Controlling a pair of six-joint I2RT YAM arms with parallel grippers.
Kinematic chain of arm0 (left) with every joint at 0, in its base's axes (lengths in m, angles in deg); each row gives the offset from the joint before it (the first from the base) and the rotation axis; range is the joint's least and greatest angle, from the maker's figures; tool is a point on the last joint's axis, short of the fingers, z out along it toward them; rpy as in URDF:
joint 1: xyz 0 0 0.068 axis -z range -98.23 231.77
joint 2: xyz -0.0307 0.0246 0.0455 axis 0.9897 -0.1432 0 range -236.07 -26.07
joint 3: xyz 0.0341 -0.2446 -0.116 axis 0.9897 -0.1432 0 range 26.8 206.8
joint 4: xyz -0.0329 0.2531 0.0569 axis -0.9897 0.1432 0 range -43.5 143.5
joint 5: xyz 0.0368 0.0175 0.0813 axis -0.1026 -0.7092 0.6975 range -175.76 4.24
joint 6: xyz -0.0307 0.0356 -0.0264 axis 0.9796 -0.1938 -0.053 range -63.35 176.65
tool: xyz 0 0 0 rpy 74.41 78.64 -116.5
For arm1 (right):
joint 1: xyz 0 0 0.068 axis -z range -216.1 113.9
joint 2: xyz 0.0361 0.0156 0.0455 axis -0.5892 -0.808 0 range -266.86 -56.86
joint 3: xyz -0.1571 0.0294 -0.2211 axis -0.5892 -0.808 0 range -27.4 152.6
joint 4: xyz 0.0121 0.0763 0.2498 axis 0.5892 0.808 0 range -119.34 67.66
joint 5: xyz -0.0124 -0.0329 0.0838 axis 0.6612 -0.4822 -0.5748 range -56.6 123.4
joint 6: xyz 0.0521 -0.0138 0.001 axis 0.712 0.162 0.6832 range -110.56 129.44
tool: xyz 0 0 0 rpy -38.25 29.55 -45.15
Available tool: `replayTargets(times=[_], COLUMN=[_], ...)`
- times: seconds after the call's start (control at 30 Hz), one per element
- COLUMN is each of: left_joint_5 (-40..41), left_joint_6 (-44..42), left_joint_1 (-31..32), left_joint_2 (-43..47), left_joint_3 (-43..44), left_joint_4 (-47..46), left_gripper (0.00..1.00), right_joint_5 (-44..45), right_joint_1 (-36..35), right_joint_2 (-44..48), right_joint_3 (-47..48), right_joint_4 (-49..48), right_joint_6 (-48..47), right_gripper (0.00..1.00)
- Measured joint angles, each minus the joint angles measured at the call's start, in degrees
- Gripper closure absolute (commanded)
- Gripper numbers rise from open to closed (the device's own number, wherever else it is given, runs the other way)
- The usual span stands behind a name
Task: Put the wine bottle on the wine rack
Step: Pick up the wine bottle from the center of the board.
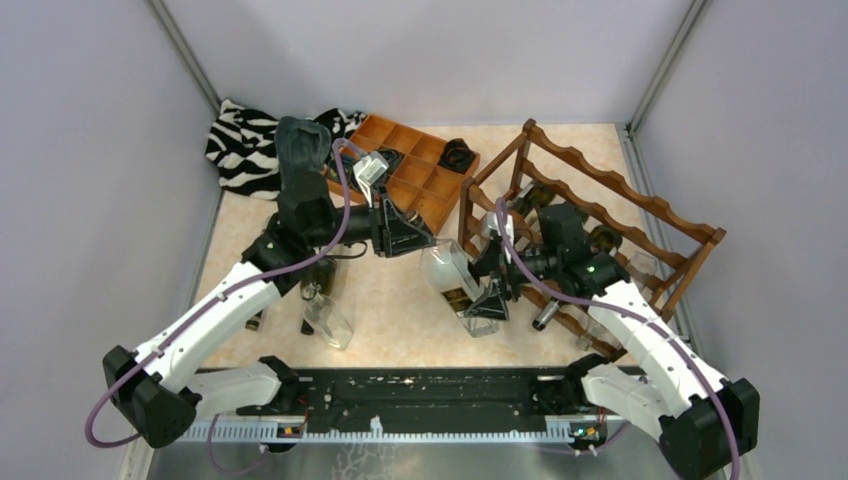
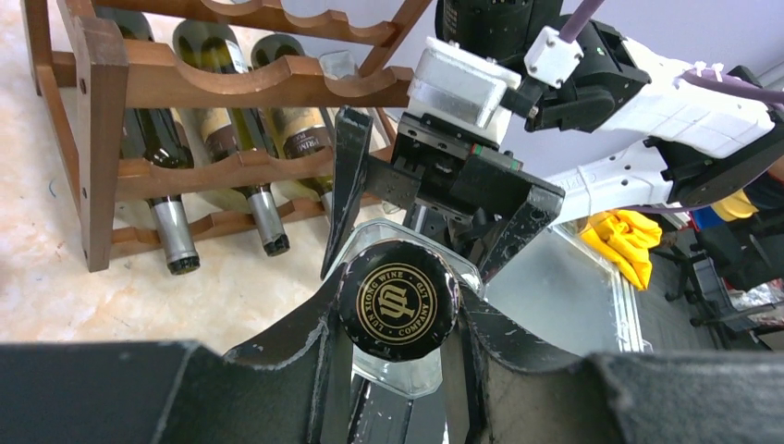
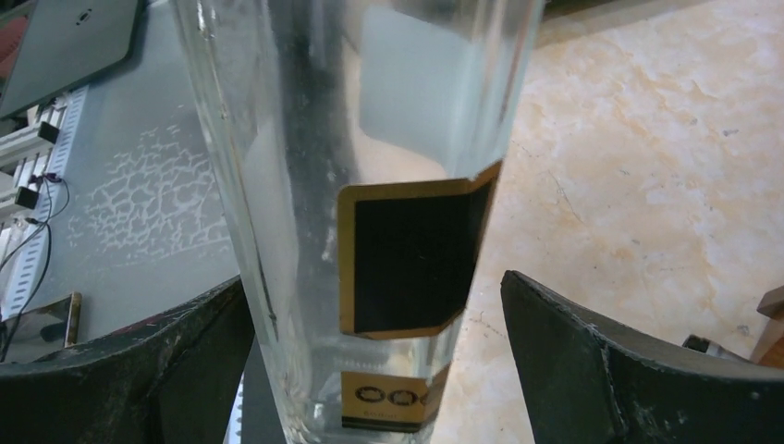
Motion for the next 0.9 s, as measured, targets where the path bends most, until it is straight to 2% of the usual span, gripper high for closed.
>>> replayTargets(times=[0.1, 0.2, 0.27, 0.37, 0.43, 0.47, 0.57, 0.7, 0.77, 0.9], left_joint_5=[1.4, 3.2, 4.5, 6.5, 6.9, 6.9, 6.6, 5.4, 4.7, 4.3], left_joint_6=[0.6, 1.4, 1.7, 1.9, 2.6, 2.9, 4.7, 8.0, 8.7, 8.2], left_joint_1=[0.5, 1.2, 1.9, 2.7, 2.8, 2.8, 2.8, 3.1, 3.1, 3.1], left_joint_2=[-0.1, -0.3, -0.5, -0.5, -0.6, -0.6, -0.5, 1.4, 3.7, 9.9], left_joint_3=[0.0, 0.0, 0.0, 0.0, -0.2, -0.6, -3.4, -7.6, -8.7, -8.8], left_joint_4=[-1.2, -1.9, -2.6, -3.7, -4.4, -5.4, -9.6, -13.2, -13.2, -9.5], left_gripper=[1.00, 1.00, 1.00, 1.00, 1.00, 0.94, 0.51, 0.15, 0.03, 0.01], right_joint_5=[0.1, 0.3, 0.5, 0.4, 0.4, 0.4, 0.5, 0.0, 0.0, 1.4], right_joint_1=[-0.8, -1.5, -1.6, -1.7, -1.8, -1.8, -1.6, -0.3, 0.0, 0.2], right_joint_2=[-0.5, -1.1, -1.5, -1.7, -1.7, -1.7, -1.5, -0.3, 0.8, 2.8], right_joint_3=[0.0, -0.2, -0.3, -0.3, -0.3, -0.3, -0.3, -0.3, -0.3, 0.5], right_joint_4=[-1.3, -2.8, -3.1, -3.7, -4.0, -4.0, -2.1, 3.8, 7.2, 15.7], right_joint_6=[1.0, 1.9, 2.3, 2.8, 2.9, 2.8, 1.7, -3.3, -6.9, -16.4], right_gripper=[0.06, 0.20, 0.38, 0.78, 0.96, 1.00, 1.00, 1.00, 1.00, 1.00])
